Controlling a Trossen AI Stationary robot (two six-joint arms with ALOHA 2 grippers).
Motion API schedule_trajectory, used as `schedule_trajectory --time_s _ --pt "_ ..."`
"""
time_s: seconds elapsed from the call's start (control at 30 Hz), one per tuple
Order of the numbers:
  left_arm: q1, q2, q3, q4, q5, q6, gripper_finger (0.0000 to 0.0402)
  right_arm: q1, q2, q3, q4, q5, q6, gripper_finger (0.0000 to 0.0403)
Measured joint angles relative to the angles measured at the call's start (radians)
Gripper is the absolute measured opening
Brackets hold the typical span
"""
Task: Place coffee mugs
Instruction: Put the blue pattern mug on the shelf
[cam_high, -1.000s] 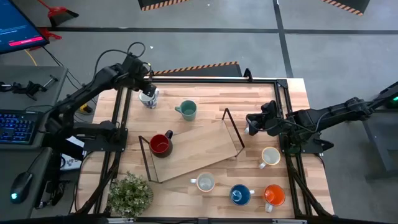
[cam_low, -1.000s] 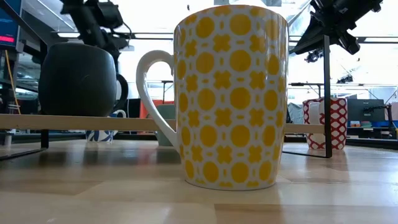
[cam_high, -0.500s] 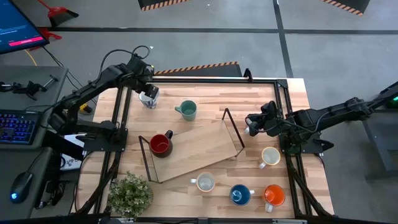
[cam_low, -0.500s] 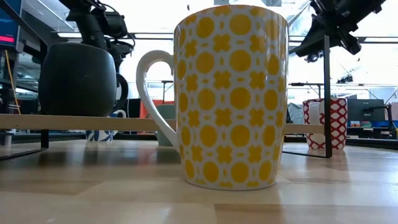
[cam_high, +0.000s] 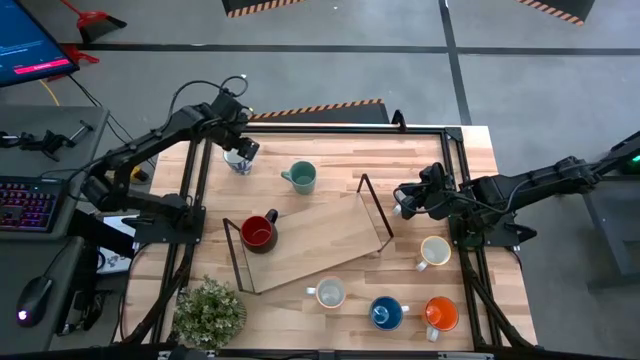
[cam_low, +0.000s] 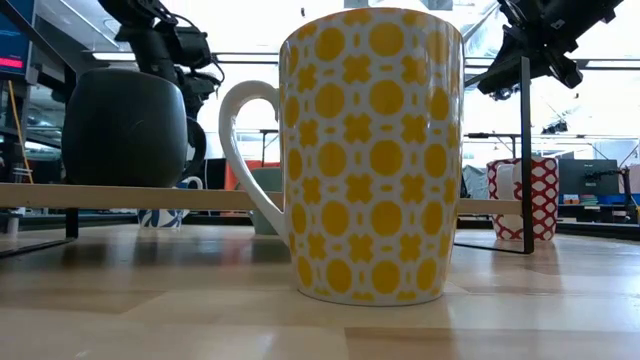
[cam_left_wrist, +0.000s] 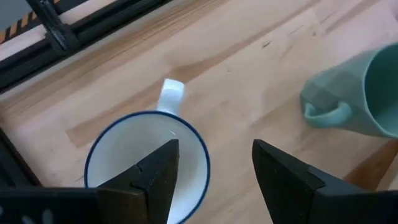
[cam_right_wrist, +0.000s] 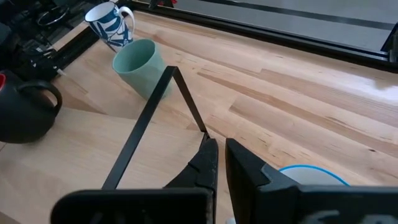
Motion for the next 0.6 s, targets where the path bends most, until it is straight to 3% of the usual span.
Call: schedule_trajectory --time_s 0.6 --pt "-0.007 0.063 0.000 0.003 -0.026 -0.027 0.0205 0.000 0.000 0.000 -0.001 -0.038 0.003 0.0011"
